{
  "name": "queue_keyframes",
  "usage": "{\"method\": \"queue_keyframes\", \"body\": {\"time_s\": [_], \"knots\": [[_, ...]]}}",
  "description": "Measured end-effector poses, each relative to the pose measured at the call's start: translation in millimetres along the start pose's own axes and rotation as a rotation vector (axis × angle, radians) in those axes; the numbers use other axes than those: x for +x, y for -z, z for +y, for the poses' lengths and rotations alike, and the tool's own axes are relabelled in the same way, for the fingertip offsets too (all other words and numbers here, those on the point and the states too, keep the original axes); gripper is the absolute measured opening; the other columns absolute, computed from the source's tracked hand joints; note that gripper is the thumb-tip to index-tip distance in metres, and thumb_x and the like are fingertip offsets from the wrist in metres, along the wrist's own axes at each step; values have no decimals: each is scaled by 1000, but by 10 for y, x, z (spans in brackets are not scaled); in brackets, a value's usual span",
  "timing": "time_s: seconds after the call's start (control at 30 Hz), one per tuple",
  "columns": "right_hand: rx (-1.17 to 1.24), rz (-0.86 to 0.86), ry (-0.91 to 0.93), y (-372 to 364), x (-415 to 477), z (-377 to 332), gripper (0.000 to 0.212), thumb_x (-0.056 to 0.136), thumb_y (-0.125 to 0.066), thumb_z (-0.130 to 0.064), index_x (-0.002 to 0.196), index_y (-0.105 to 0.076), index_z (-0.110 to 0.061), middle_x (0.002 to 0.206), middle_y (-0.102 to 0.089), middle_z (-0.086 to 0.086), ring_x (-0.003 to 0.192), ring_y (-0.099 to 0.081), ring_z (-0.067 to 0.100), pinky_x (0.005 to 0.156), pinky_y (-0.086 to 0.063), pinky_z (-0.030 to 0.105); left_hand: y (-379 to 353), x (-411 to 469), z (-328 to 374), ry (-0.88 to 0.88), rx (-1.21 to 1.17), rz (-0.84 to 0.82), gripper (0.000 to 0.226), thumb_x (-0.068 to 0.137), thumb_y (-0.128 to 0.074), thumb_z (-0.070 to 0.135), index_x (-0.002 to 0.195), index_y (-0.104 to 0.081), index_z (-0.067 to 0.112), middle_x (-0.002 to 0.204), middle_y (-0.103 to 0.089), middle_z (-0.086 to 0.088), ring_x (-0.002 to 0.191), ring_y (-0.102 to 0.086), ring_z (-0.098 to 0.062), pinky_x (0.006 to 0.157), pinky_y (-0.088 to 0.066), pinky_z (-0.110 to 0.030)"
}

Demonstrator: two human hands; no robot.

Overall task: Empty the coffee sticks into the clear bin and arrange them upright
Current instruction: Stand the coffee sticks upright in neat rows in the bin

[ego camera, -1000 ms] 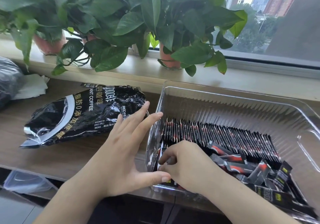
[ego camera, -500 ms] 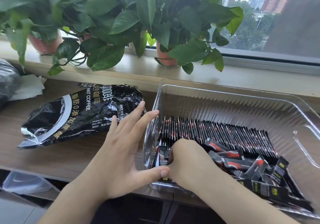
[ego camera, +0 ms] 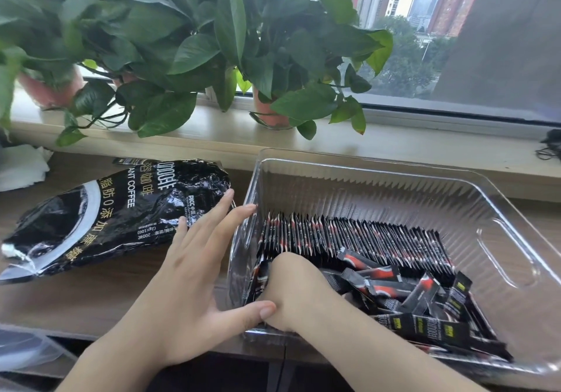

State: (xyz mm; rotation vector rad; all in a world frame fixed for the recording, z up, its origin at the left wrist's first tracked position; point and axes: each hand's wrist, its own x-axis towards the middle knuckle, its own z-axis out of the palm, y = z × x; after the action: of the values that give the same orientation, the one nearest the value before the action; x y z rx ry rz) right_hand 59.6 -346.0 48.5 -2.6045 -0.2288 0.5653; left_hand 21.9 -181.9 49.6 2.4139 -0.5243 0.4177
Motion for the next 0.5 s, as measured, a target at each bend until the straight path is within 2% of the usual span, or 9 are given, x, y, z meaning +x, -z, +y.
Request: {"method": "queue_keyframes", "body": {"time_s": [0.1, 0.2, 0.27, 0.37, 0.43, 0.5], "knots": [[-48, -44, 17, 41, -20, -32, 41, 90, -66, -23, 65, -34, -21, 66, -38, -5, 54, -33, 8, 51, -32, 20, 18, -4, 3, 0, 13, -2, 99, 70, -55, 84, 152, -15, 47, 164, -6, 19, 150, -7, -1, 117, -12, -65], [-172, -58, 40, 97, -64, -99, 38, 91, -58, -19, 59, -37, -14, 57, -35, 0, 50, -31, 17, 46, -29, 26, 29, -12, 6, 4, 17, -4, 99, 70, -55, 84, 152, -15, 48, 164, -6, 19, 150, -7, 0, 117, -10, -64], [-126, -64, 24, 111, -64, -107, 38, 91, -61, -24, 60, -42, -12, 55, -37, 0, 49, -33, 19, 47, -32, 26, 32, -13, 10, 5, 15, -5, 98, 70, -54, 85, 152, -16, 47, 164, -7, 19, 150, -7, 0, 117, -10, -62], [-27, -77, 22, 128, -68, -102, 28, 90, -64, -29, 72, -56, -8, 60, -45, 1, 54, -42, 20, 55, -43, 31, 36, -15, 12, 10, 24, -10, 98, 70, -52, 86, 152, -16, 47, 164, -7, 19, 150, -8, -1, 117, -12, -63], [4, -82, 58, 142, -73, -96, 29, 92, -62, -29, 92, -68, -1, 72, -56, 6, 65, -53, 23, 67, -54, 38, 42, -15, 14, 14, 32, -12, 98, 70, -52, 87, 152, -16, 48, 164, -7, 19, 150, -9, -2, 117, -13, -63], [39, -48, 82, 132, -70, -70, 26, 91, -62, -27, 101, -73, -6, 81, -68, 7, 74, -64, 24, 74, -58, 37, 51, -13, 20, 20, 37, -18, 99, 69, -51, 88, 152, -16, 48, 164, -7, 19, 150, -10, -3, 117, -13, -62]]}}
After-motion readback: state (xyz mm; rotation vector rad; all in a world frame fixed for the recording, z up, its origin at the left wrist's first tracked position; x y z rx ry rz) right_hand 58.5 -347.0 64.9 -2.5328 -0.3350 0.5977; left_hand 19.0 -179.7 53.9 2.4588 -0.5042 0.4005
